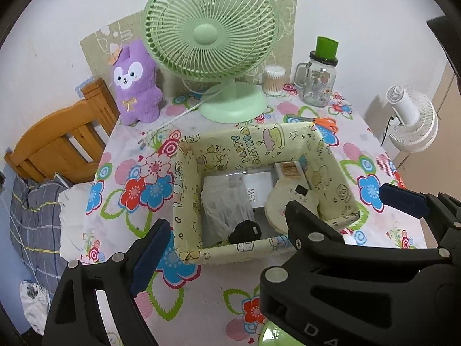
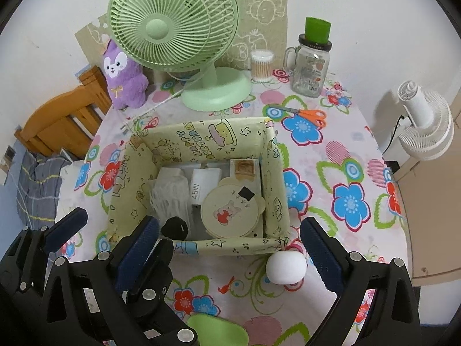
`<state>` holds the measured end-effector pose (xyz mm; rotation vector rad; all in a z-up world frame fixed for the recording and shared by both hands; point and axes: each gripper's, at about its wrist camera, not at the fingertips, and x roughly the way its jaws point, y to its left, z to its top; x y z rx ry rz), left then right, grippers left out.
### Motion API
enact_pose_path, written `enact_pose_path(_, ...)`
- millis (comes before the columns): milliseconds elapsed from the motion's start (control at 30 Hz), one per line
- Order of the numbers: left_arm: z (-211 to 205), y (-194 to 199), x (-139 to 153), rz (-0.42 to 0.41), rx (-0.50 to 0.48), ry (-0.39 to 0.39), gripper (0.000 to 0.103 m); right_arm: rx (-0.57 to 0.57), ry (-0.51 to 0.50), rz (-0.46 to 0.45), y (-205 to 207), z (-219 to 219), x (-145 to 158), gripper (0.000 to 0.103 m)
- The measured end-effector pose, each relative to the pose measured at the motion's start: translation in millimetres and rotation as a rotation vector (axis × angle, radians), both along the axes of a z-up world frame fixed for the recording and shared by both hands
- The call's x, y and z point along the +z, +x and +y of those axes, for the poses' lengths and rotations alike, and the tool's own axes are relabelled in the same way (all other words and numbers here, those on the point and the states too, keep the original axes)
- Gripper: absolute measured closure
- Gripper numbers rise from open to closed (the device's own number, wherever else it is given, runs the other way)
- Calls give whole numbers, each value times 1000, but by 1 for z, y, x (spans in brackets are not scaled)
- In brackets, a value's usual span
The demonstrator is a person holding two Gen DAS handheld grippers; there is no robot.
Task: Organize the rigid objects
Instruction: 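Raise both tools out of the basket and move toward the green lid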
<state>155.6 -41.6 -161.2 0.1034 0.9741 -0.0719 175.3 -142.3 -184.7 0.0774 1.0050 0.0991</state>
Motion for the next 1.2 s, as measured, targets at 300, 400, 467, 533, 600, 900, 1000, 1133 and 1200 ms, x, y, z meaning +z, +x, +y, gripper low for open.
enact_pose_path(300,-4,-18,17,-39,-5,-12,12,-4,7,-62,-22,-5,19,3)
enact_pose_path(400,-5,-26,22,-50,-7,-12,12,-1,7,-77,-31,-7,24,3)
enact_pose_path(467,-6,-30,24,-56,-10,-14,11,0,7,-82,-35,-8,26,3)
enact_pose_path(533,-7,-35,26,-56,-15,-15,11,4,8,-87,-41,-9,28,3)
enact_pose_path(600,-9,-40,28,-60,-19,-19,11,5,7,-92,-46,-10,30,3)
enact_pose_path(900,-19,-60,33,-76,-36,-25,7,5,6,-114,-68,-22,37,3)
enact_pose_path(1000,-25,-66,35,-80,-49,-24,6,-1,9,-118,-75,-27,38,3)
enact_pose_path(1133,-33,-74,36,-93,-72,-15,5,2,2,-126,-83,-33,39,3)
enact_pose_path(1200,-36,-78,37,-103,-79,-9,5,5,-1,-130,-87,-36,40,3)
